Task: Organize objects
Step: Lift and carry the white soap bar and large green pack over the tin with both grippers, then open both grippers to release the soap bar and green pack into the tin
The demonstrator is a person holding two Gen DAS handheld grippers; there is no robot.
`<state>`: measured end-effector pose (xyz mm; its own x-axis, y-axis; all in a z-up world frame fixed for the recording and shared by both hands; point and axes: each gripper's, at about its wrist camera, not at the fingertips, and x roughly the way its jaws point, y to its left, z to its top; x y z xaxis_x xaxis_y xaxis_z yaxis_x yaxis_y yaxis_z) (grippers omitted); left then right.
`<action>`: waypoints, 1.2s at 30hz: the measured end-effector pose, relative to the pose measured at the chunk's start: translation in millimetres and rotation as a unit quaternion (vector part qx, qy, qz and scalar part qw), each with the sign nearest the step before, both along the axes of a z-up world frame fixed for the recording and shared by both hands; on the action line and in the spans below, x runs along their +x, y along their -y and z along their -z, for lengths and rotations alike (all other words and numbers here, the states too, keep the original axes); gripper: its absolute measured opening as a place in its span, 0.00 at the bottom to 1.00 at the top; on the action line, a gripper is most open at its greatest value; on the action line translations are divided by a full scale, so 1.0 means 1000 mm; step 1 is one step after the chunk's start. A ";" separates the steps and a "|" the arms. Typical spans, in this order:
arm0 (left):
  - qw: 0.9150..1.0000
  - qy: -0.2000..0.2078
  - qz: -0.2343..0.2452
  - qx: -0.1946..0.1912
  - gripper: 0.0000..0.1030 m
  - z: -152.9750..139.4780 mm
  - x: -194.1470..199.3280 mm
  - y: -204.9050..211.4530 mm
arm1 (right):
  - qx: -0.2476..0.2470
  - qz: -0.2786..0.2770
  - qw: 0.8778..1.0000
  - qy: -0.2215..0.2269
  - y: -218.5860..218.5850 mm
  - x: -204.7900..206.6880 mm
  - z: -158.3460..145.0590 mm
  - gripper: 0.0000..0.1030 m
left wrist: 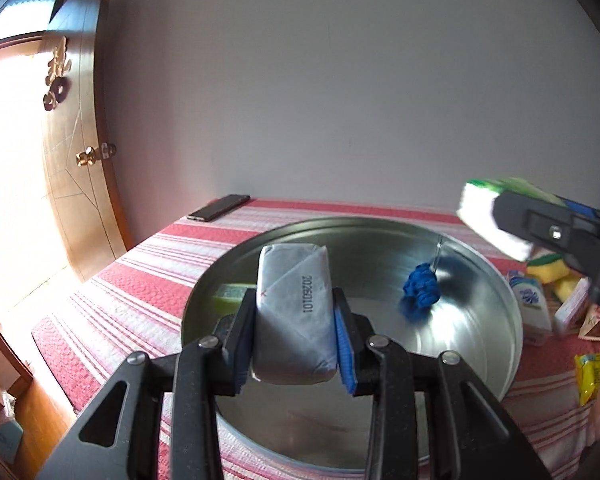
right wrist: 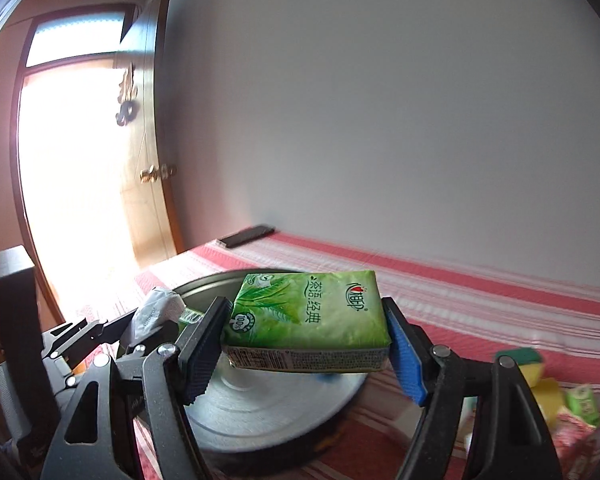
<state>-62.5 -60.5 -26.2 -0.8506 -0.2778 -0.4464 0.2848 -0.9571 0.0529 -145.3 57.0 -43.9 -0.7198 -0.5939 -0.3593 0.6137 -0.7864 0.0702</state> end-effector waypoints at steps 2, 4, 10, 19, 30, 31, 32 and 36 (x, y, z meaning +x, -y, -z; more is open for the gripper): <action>1.000 0.012 -0.002 0.001 0.34 0.004 -0.003 0.001 | 0.004 -0.006 1.000 0.014 0.008 -0.008 0.003 0.73; 1.000 0.020 -0.002 -0.001 0.33 0.008 -0.007 -0.001 | 0.010 -0.011 1.000 0.024 0.016 -0.011 0.007 0.73; 0.999 0.038 0.002 -0.011 0.34 0.015 -0.014 -0.007 | 0.028 -0.022 0.999 0.033 0.031 -0.015 0.013 0.73; 0.998 0.058 -0.010 -0.006 0.33 0.023 -0.021 0.002 | 0.057 -0.029 0.997 0.052 0.050 -0.024 0.023 0.73; 0.998 0.064 -0.009 -0.001 0.34 0.024 -0.027 0.005 | 0.084 -0.029 0.994 0.063 0.067 -0.028 0.031 0.73; 0.998 0.064 -0.008 0.002 0.34 0.024 -0.027 0.006 | 0.087 -0.028 0.994 0.065 0.068 -0.029 0.031 0.73; 0.998 0.064 -0.005 0.006 0.35 0.024 -0.027 0.007 | 0.089 -0.026 0.993 0.066 0.069 -0.030 0.030 0.73; 0.998 0.059 0.002 0.018 0.35 0.022 -0.028 0.013 | 0.098 -0.021 0.992 0.074 0.074 -0.034 0.031 0.73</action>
<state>-90.2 -73.3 -47.7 -0.7931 -0.2562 -0.5527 0.2750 -0.9601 0.0505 -178.8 -16.7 -75.2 -0.6265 -0.5307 -0.5708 0.6415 -0.7671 0.0091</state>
